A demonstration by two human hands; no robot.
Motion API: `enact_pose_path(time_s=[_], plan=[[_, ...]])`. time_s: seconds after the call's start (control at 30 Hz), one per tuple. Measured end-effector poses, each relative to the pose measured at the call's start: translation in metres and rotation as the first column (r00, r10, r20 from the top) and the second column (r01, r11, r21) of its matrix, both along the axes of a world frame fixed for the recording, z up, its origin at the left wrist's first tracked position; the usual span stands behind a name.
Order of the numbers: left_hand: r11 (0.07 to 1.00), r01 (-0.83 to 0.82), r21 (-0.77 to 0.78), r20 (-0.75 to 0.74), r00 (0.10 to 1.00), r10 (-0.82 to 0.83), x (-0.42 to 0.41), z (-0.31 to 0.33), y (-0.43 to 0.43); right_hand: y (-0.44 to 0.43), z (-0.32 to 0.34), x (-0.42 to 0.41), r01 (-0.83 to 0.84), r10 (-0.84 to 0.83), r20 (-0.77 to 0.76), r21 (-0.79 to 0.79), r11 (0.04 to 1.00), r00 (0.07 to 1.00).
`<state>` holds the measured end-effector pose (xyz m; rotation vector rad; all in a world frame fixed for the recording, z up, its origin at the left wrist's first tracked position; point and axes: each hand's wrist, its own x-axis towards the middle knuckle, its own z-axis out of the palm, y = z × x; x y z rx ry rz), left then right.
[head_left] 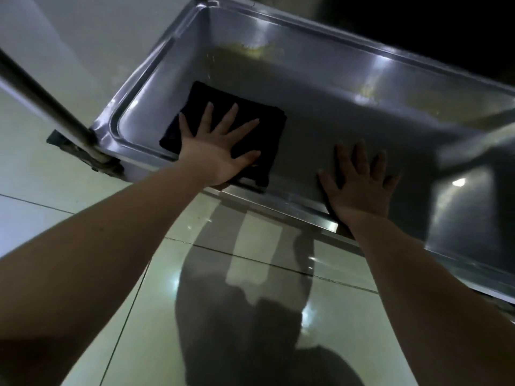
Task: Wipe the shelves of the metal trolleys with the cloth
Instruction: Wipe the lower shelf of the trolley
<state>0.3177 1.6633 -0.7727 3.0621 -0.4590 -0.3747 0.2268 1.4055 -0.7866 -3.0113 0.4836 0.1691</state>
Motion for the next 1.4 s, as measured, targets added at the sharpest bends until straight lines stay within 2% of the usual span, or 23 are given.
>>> enact_pose_path(time_s=[0.13,0.23,0.33,0.5,0.63,0.77,0.8,0.9,1.03,1.1,1.27,1.33,1.4], plan=[[0.999,-0.022,0.024,-0.019,1.000,0.022,-0.016,0.002,-0.028,0.005,0.004,0.000,-0.035,0.033,-0.043,-0.058,0.998,0.999],[0.998,0.052,-0.017,-0.018,0.998,-0.053,-0.041,0.003,-0.075,0.003,0.004,0.001,-0.053,0.049,-0.068,-0.059,0.997,0.997],[0.994,0.099,-0.050,-0.011,0.995,-0.099,-0.058,0.001,-0.087,0.002,0.003,0.000,-0.048,0.044,-0.080,-0.051,0.998,0.996],[0.997,0.075,0.031,-0.029,0.997,-0.074,-0.033,0.001,-0.013,0.002,0.001,0.001,-0.057,0.056,-0.059,-0.017,0.998,0.997],[0.996,-0.071,0.056,-0.058,0.996,0.074,-0.004,0.009,0.067,0.004,0.002,0.001,-0.063,0.061,-0.045,-0.029,0.998,0.997],[0.995,-0.073,0.071,-0.088,0.993,0.080,-0.005,0.011,0.062,0.022,0.008,0.002,-0.359,0.359,-0.026,0.008,0.933,0.933],[0.997,-0.051,0.057,-0.089,0.994,0.056,-0.009,0.011,0.048,0.031,0.008,0.004,-0.353,0.353,-0.051,-0.002,0.935,0.934],[0.996,0.069,0.047,-0.089,0.994,-0.065,-0.033,0.008,-0.003,0.055,0.006,0.010,-0.186,0.180,-0.148,-0.028,0.982,0.973],[0.992,0.117,0.053,-0.091,0.989,-0.112,-0.045,0.007,-0.021,0.056,0.008,0.009,-0.167,0.162,-0.152,-0.020,0.986,0.975],[0.995,0.088,0.043,-0.074,0.994,-0.084,-0.033,0.006,0.006,0.054,0.007,0.008,-0.167,0.167,-0.126,0.014,0.986,0.978],[0.987,-0.119,0.105,-0.112,0.985,0.131,0.007,0.015,0.095,0.062,0.004,0.007,-0.152,0.151,-0.111,0.003,0.988,0.982],[0.985,-0.115,0.132,-0.115,0.985,0.131,0.010,0.015,0.104,0.065,0.005,0.008,-0.156,0.154,-0.109,-0.007,0.988,0.982],[0.990,-0.108,0.091,-0.114,0.986,0.118,0.006,0.013,0.088,0.066,0.005,0.009,-0.158,0.156,-0.112,-0.011,0.987,0.981]])
